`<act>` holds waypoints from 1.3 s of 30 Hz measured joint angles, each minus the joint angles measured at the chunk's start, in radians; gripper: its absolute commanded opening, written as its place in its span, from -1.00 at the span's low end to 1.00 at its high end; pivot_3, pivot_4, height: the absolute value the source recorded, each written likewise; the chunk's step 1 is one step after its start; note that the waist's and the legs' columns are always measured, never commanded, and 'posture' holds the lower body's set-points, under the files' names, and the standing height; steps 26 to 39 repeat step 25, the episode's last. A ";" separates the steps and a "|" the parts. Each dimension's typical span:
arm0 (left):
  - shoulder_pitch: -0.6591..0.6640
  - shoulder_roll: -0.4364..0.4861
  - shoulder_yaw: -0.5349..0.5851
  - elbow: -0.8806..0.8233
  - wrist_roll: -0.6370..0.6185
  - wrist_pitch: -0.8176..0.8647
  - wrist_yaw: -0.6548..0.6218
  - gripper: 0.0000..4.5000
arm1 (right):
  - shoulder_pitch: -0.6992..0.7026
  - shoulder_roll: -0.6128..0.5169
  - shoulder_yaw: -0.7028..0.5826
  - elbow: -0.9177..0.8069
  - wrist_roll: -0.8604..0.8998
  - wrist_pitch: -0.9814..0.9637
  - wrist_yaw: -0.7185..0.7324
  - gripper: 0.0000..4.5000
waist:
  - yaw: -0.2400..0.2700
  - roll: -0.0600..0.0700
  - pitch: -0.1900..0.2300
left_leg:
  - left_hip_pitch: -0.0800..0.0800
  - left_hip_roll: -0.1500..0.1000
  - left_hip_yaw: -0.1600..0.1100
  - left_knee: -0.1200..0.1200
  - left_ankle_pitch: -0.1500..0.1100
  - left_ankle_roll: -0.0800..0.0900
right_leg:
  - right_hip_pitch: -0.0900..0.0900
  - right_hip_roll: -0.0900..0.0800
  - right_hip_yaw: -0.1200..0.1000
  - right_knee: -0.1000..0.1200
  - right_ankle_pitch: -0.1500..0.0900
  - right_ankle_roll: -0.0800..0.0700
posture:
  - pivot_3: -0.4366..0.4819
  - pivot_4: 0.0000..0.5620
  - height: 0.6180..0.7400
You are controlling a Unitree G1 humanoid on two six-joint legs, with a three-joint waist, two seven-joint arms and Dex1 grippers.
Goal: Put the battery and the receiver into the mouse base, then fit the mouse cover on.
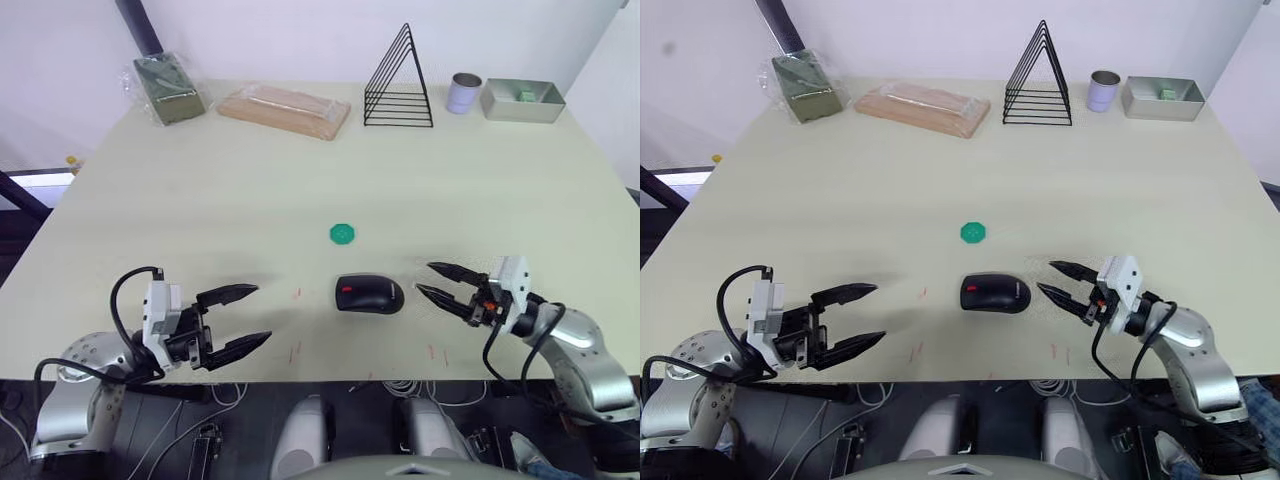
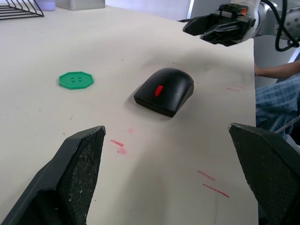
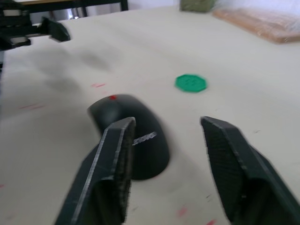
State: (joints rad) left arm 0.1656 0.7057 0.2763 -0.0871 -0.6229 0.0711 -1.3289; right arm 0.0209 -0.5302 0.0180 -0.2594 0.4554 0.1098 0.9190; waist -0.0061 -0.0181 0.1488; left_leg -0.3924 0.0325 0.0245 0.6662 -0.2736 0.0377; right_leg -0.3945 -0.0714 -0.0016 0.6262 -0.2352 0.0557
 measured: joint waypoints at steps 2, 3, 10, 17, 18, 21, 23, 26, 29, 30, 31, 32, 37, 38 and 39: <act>0.019 -0.010 0.011 -0.005 0.001 0.011 0.038 1.00 | 0.077 -0.106 -0.054 -0.026 0.038 0.040 0.058 0.73 | 0.007 0.003 0.001 | -0.002 -0.001 0.001 0.001 0.000 0.000 | 0.000 -0.002 0.000 -0.001 0.000 0.000 | -0.05 -0.47 1.00; 0.038 -0.010 0.020 -0.004 0.004 0.028 0.063 1.00 | 0.111 -0.149 -0.117 -0.024 0.053 0.054 0.078 0.93 | 0.010 0.002 0.001 | -0.002 -0.001 0.001 0.001 0.000 0.000 | 0.000 -0.002 0.000 -0.001 0.000 0.000 | -0.05 -0.47 1.00; 0.105 -0.051 0.028 -0.028 0.033 0.064 0.190 1.00 | 0.282 -0.246 -0.380 0.006 0.114 0.065 0.158 0.93 | 0.022 0.001 0.001 | -0.003 0.000 0.000 0.003 0.000 0.000 | -0.001 -0.001 0.000 -0.001 0.000 0.000 | -0.05 -0.47 1.00; 0.119 -0.052 0.030 -0.061 0.038 0.094 0.254 1.00 | 0.349 -0.240 -0.437 0.024 0.110 0.056 0.173 0.93 | 0.021 0.001 0.000 | -0.003 0.000 0.000 0.003 0.000 0.000 | -0.001 0.000 0.000 -0.001 0.000 0.000 | -0.05 -0.47 1.00; 0.120 -0.052 0.030 -0.061 0.038 0.096 0.258 1.00 | 0.352 -0.237 -0.439 0.025 0.109 0.055 0.173 0.93 | 0.021 0.001 0.000 | -0.003 0.000 0.000 0.003 0.000 0.000 | -0.001 0.000 0.000 -0.001 0.000 0.000 | -0.05 -0.47 1.00; 0.120 -0.052 0.030 -0.067 0.038 0.109 0.271 1.00 | 0.359 -0.230 -0.449 0.026 0.106 0.051 0.168 0.93 | 0.021 0.001 0.000 | -0.003 0.000 0.001 0.003 0.000 0.000 | -0.001 0.000 0.000 -0.001 0.000 0.000 | -0.05 -0.47 1.00; 0.120 -0.051 0.030 -0.081 0.038 0.121 0.282 1.00 | 0.366 -0.227 -0.456 0.024 0.105 0.049 0.165 0.93 | 0.021 0.001 0.000 | -0.003 0.000 0.000 0.003 0.000 0.000 | -0.002 0.000 0.000 -0.001 0.000 0.000 | -0.05 -0.47 1.00; 0.120 -0.046 0.032 -0.101 0.034 0.135 0.290 1.00 | 0.377 -0.224 -0.460 0.021 0.105 0.049 0.164 0.93 | 0.021 0.001 0.000 | -0.003 0.000 0.000 0.003 0.000 0.000 | -0.001 0.000 0.000 -0.001 0.000 0.000 | -0.05 -0.47 1.00; 0.120 -0.046 0.032 -0.101 0.034 0.135 0.290 1.00 | 0.377 -0.224 -0.460 0.021 0.105 0.049 0.164 0.93 | 0.021 0.001 0.000 | -0.003 0.000 0.000 0.003 0.000 0.000 | -0.001 0.000 0.000 -0.001 0.000 0.000 | -0.05 -0.47 1.00; 0.120 -0.046 0.032 -0.101 0.034 0.135 0.290 1.00 | 0.377 -0.224 -0.460 0.021 0.105 0.049 0.164 0.93 | 0.021 0.001 0.000 | -0.003 0.000 0.000 0.003 0.000 0.000 | -0.001 0.000 0.000 -0.001 0.000 0.000 | -0.05 -0.47 1.00; 0.120 -0.046 0.032 -0.101 0.034 0.135 0.290 1.00 | 0.377 -0.224 -0.460 0.021 0.105 0.049 0.164 0.93 | 0.021 0.001 0.000 | -0.003 0.000 0.000 0.003 0.000 0.000 | -0.001 0.000 0.000 -0.001 0.000 0.000 | -0.05 -0.47 1.00; 0.120 -0.046 0.032 -0.101 0.034 0.135 0.290 1.00 | 0.377 -0.224 -0.460 0.021 0.105 0.049 0.164 0.93 | 0.021 0.001 0.000 | -0.003 0.000 0.000 0.003 0.000 0.000 | -0.001 0.000 0.000 -0.001 0.000 0.000 | -0.05 -0.47 1.00; 0.120 -0.046 0.032 -0.101 0.034 0.135 0.290 1.00 | 0.377 -0.224 -0.460 0.021 0.105 0.049 0.164 0.93 | 0.021 0.001 0.000 | -0.003 0.000 0.000 0.003 0.000 0.000 | -0.001 0.000 0.000 -0.001 0.000 0.000 | -0.05 -0.47 1.00; 0.120 -0.046 0.032 -0.101 0.034 0.135 0.290 1.00 | 0.377 -0.224 -0.460 0.021 0.105 0.049 0.164 0.93 | 0.021 0.001 0.000 | -0.003 0.000 0.000 0.003 0.000 0.000 | -0.001 0.000 0.000 -0.001 0.000 0.000 | -0.05 -0.47 1.00; 0.120 -0.046 0.032 -0.101 0.034 0.135 0.290 1.00 | 0.377 -0.224 -0.460 0.021 0.105 0.049 0.164 0.93 | 0.021 0.001 0.000 | -0.003 0.000 0.000 0.003 0.000 0.000 | -0.001 0.000 0.000 -0.001 0.000 0.000 | -0.05 -0.47 1.00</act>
